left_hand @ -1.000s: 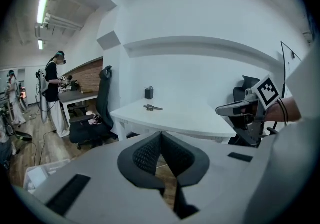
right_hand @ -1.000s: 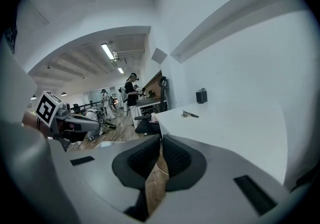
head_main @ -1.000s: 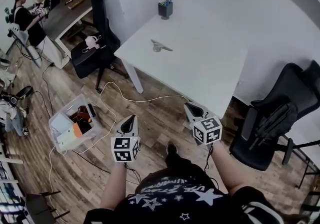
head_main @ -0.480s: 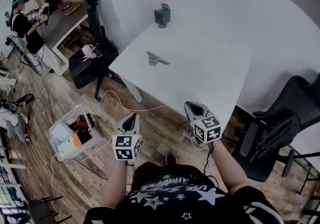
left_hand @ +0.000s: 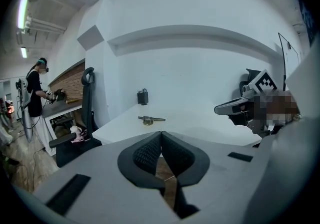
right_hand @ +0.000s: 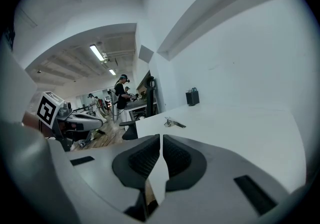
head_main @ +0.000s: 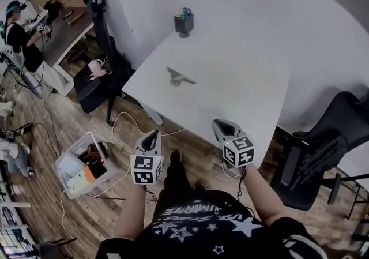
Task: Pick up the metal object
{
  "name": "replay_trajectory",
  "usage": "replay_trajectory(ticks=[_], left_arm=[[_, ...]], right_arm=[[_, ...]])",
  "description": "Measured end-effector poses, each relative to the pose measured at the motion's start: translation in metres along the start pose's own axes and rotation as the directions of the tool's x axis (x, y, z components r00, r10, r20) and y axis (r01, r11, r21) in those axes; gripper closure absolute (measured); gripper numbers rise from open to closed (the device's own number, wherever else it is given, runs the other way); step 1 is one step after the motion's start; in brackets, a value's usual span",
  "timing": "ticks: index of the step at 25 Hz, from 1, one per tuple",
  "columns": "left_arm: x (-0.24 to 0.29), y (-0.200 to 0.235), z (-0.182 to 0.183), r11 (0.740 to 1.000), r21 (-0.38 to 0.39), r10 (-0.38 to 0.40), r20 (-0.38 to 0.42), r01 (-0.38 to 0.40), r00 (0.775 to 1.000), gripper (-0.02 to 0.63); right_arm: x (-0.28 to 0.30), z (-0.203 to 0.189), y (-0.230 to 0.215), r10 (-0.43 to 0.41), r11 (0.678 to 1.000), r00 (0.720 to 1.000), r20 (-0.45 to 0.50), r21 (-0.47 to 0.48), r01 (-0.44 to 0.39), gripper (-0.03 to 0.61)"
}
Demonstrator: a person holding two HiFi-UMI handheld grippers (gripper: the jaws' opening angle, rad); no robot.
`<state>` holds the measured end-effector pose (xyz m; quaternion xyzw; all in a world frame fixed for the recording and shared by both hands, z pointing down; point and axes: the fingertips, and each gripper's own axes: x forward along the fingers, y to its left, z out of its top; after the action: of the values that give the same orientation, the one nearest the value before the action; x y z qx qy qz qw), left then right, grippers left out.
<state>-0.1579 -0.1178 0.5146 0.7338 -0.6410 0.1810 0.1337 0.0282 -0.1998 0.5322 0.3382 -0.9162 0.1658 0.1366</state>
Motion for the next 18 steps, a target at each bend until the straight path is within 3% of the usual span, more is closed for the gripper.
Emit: replay_trajectory(ticks=[7,15,18], left_arm=[[0.081,0.045,0.038,0.989,0.099,-0.11,0.017,0.108,0.994,0.592],[0.171,0.085,0.061,0.95,0.227,-0.214,-0.035,0.216,0.976,0.589],[0.195,0.094,0.064,0.929,0.28,-0.237,-0.047,0.241,0.97,0.515]], right_arm=[[0.064,0.027,-0.03,-0.089,0.996,0.996,-0.007,0.02,0.09,0.529],[0.128,0.048,-0.063,-0.189,0.979,0.981,-0.038,0.067,0.191,0.529],[0.144,0.054,-0.073,-0.216,0.972,0.976,-0.043,0.081,0.218,0.529]])
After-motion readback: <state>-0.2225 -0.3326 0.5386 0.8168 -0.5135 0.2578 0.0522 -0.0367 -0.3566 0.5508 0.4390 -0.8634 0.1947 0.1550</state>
